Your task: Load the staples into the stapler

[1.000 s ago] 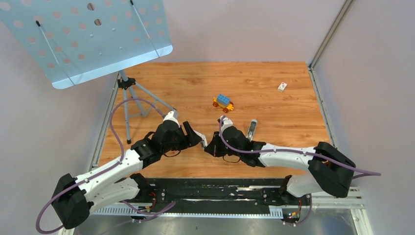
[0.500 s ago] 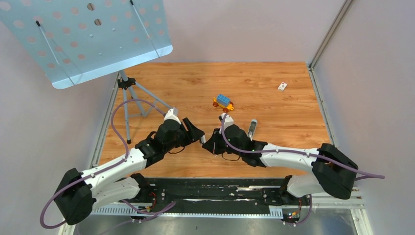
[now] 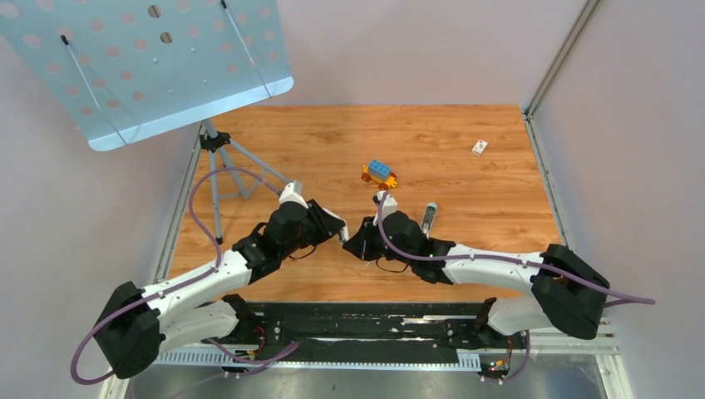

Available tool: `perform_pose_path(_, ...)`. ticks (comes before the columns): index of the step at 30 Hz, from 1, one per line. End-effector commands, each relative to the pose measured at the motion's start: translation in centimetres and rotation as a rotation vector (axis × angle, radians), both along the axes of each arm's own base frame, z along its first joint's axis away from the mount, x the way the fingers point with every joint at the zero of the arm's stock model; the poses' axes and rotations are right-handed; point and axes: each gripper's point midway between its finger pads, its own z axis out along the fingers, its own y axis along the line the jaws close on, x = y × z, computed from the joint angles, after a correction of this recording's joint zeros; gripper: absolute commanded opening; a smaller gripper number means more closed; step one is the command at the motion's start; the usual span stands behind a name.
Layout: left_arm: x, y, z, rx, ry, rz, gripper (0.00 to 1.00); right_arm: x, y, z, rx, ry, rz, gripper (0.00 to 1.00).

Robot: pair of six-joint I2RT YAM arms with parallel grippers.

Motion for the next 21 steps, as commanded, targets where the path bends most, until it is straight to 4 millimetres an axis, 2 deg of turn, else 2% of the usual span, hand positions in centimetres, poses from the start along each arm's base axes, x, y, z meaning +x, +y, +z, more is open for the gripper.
perform_pose_path(1, 0.8, 0.5, -0.5, 0.035, -0.021, 0.026, 0.12, -0.4, -0.1, 0.0, 0.007, 0.004, 0.005, 0.15)
perform_pose_path(5, 1.1, 0.9, -0.5, 0.097, -0.038, 0.021, 0.03, -0.6, -0.7, -0.5, -0.011, 0.015, -0.009, 0.31)
perform_pose_path(8, 1.6, 1.7, -1.1, 0.208, -0.043, 0.019, 0.01, -0.5, -1.6, -0.4, -0.030, 0.003, -0.031, 0.46)
perform_pose_path(11, 2.2, 2.6, -2.2, 0.373, -0.031, -0.004, 0.01, -0.2, -3.2, 0.6, -0.065, -0.026, -0.074, 0.60)
perform_pose_path(13, 2.8, 2.9, -3.1, 0.474, -0.020, -0.028, 0.02, 0.0, -4.4, 1.6, -0.090, -0.054, -0.102, 0.74)
perform_pose_path(17, 4.1, 3.4, -4.3, 0.635, -0.014, -0.060, 0.04, 0.3, -8.0, 3.1, -0.165, -0.107, -0.182, 0.98)
perform_pose_path(21, 5.3, 3.1, -5.1, 0.734, -0.010, -0.096, 0.05, 0.6, -11.8, 4.0, -0.220, -0.150, -0.296, 1.00)
